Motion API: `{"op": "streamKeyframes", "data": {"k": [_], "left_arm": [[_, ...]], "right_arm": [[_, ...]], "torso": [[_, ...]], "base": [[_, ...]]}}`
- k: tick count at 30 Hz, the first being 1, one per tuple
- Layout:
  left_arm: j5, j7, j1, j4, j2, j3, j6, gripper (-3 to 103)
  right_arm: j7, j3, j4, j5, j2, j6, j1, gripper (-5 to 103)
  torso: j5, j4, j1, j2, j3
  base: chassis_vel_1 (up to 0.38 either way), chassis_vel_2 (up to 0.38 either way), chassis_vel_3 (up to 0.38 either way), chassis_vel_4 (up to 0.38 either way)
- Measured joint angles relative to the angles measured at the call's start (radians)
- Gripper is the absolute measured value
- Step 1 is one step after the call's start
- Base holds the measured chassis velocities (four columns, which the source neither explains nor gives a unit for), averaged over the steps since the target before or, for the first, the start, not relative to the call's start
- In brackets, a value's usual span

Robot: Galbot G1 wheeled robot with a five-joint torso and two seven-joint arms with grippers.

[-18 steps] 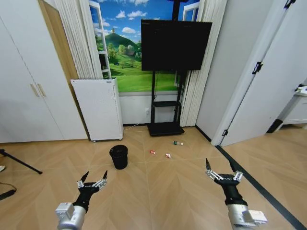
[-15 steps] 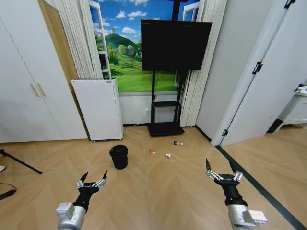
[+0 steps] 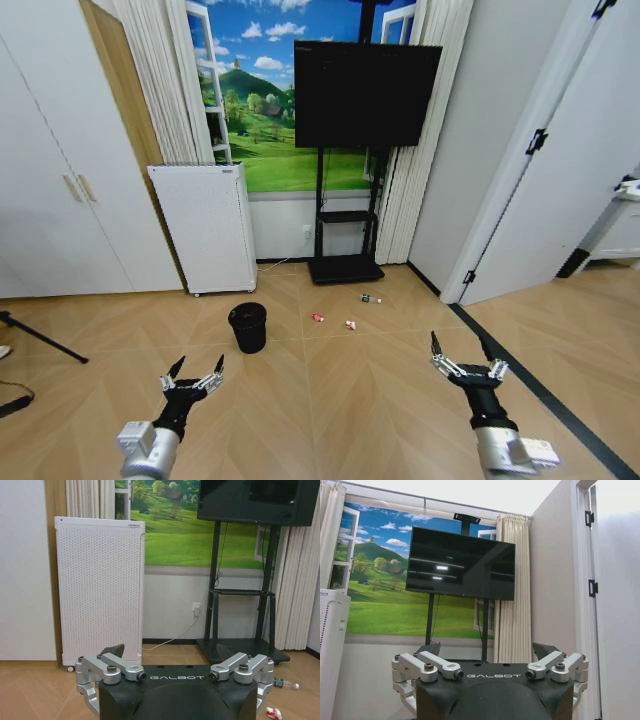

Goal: Pick up the trash bin and place the garbage on the floor into it.

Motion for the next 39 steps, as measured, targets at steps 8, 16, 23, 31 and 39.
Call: {"op": "streamKeyframes", "data": {"k": [8,16,23,31,39], "left_arm": [[0.006,0.000,0.028,-0.021,-0.009,-0.002,-0.001,100],[0.014,0.002,0.037,-0.032,-0.019,-0.005,-0.004,100],[0.013,0.002,0.046,-0.037,-0.019,-0.010,-0.005,100],[0.015,0.002,0.052,-0.038,-0.020,-0.008,-0.006,100],[0.019,0.002,0.058,-0.038,-0.020,-0.007,-0.007,100]], "right_arm": [[-0.006,0.007,-0.001,0.044,0.000,-0.029,-0.006,100],[-0.027,0.004,-0.008,0.053,0.003,-0.033,-0.005,100],[-0.028,-0.001,-0.016,0.046,0.003,-0.020,-0.001,100],[-0.026,-0.004,-0.022,0.045,0.000,-0.015,0.000,100],[-0.025,-0.008,-0.023,0.043,-0.005,-0.012,0.000,100]], "torso": [[0.0001,0.0001,0.000,0.000,0.000],[0.0001,0.0000,0.000,0.000,0.000],[0.0000,0.0000,0.000,0.000,0.000],[0.0001,0.0000,0.000,0.000,0.000],[0.0001,0.0000,0.000,0.000,0.000]], "base": [[0.000,0.000,0.000,0.000],[-0.006,0.006,0.006,-0.008],[-0.109,0.111,0.134,-0.123],[-0.250,0.244,0.248,-0.238],[-0.342,0.338,0.322,-0.332]]}}
